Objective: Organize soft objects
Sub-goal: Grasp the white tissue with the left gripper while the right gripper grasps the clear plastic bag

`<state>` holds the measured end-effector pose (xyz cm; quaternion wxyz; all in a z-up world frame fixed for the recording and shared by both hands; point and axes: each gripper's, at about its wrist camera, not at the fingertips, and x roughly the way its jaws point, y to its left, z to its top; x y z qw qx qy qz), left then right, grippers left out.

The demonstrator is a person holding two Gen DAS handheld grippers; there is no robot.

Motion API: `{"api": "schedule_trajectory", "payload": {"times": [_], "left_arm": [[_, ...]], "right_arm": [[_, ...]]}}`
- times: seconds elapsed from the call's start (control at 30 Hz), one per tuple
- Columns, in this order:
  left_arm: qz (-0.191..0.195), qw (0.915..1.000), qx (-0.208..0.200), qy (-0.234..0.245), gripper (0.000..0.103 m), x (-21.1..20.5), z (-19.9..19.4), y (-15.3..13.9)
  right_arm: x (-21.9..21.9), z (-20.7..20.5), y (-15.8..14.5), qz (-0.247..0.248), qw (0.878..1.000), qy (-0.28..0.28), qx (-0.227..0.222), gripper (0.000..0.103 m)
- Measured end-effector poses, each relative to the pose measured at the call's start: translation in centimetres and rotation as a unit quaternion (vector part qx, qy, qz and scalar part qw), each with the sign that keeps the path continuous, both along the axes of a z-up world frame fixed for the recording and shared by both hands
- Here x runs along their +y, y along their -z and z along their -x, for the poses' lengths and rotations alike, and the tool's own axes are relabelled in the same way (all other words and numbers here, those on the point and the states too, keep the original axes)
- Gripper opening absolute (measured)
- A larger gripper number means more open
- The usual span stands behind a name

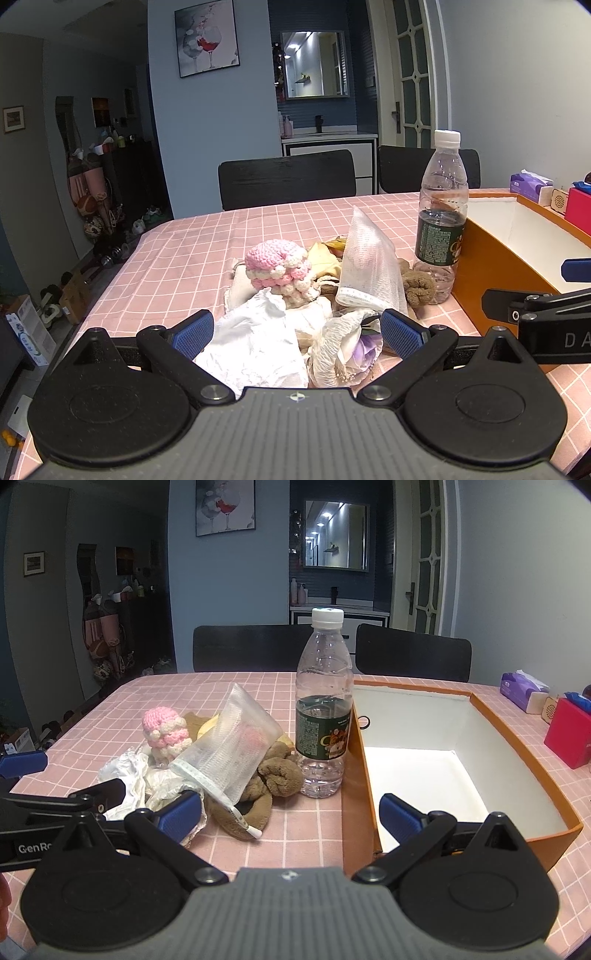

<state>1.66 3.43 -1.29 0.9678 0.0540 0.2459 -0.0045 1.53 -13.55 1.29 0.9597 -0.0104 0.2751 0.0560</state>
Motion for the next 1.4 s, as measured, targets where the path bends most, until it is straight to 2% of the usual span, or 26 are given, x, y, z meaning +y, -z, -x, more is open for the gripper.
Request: {"api": "schedule_trajectory", "payload": {"times": [0.4,0.53,0.57,0.6,0.63,0.7,0.73,0.83,0.93,1.03,1.07,1.2,1.27,1.33,1.4], "left_arm": [[0.017,0.9997,-0.008,0.014,0.103,0.8,-0.7,0.2],[0.028,0.9992,-0.004,0.029,0.103,1.7,-1.3,0.6],[0.032,0.9987,-0.003,0.04,0.099,2.0,-1.4,0.7],[0.039,0.998,-0.003,0.05,0.086,2.2,-1.5,0.9],[0.047,0.9971,0.001,0.059,0.078,2.4,-1.7,1.1],[0.067,0.9947,0.017,0.077,0.072,2.9,-2.3,1.5],[0.075,0.9934,0.026,0.082,0.07,3.0,-2.7,1.7],[0.079,0.9923,0.046,0.084,0.071,3.5,-3.8,2.4],[0.09,0.9929,0.056,0.054,0.084,4.6,-4.7,2.9],[0.092,0.9938,0.059,0.02,0.091,5.3,-5.6,3.2],[0.089,0.994,0.063,0.011,0.091,5.4,-5.9,3.4],[0.07,0.9936,0.089,-0.002,0.092,4.9,-7.1,4.4],[0.068,0.9926,0.1,0.0,0.092,4.7,-7.4,4.9],[0.06,0.9925,0.106,-0.007,0.092,4.6,-7.8,5.6],[0.052,0.9922,0.111,-0.022,0.092,4.6,-8.1,6.1]], "right_arm": [[0.2,-1.5,0.6,-0.004,1.0,-0.005,0.005,0.1],[0.5,-2.1,1.2,-0.003,0.999,-0.029,-0.021,0.1],[0.6,-2.2,1.4,-0.003,0.999,-0.037,-0.027,0.099],[0.7,-2.5,1.6,-0.005,0.998,-0.047,-0.028,0.098],[0.8,-2.9,1.9,-0.008,0.998,-0.058,-0.025,0.09],[1.2,-3.9,2.4,-0.02,0.997,-0.08,-0.006,0.074],[1.5,-4.5,2.7,-0.028,0.996,-0.086,0.003,0.072],[2.4,-6.2,3.2,-0.048,0.993,-0.101,0.022,0.072],[3.2,-7.9,3.6,-0.064,0.992,-0.105,0.036,0.074],[3.7,-9.9,3.9,-0.08,0.992,-0.088,0.051,0.087],[3.9,-10.6,3.9,-0.088,0.991,-0.083,0.057,0.089],[4.4,-13.0,4.5,-0.116,0.987,-0.081,0.079,0.089],[4.8,-13.7,4.9,-0.116,0.986,-0.083,0.083,0.088],[5.1,-14.3,5.4,-0.114,0.986,-0.085,0.09,0.081],[5.3,-14.8,6.1,-0.117,0.984,-0.089,0.101,0.068]]}}
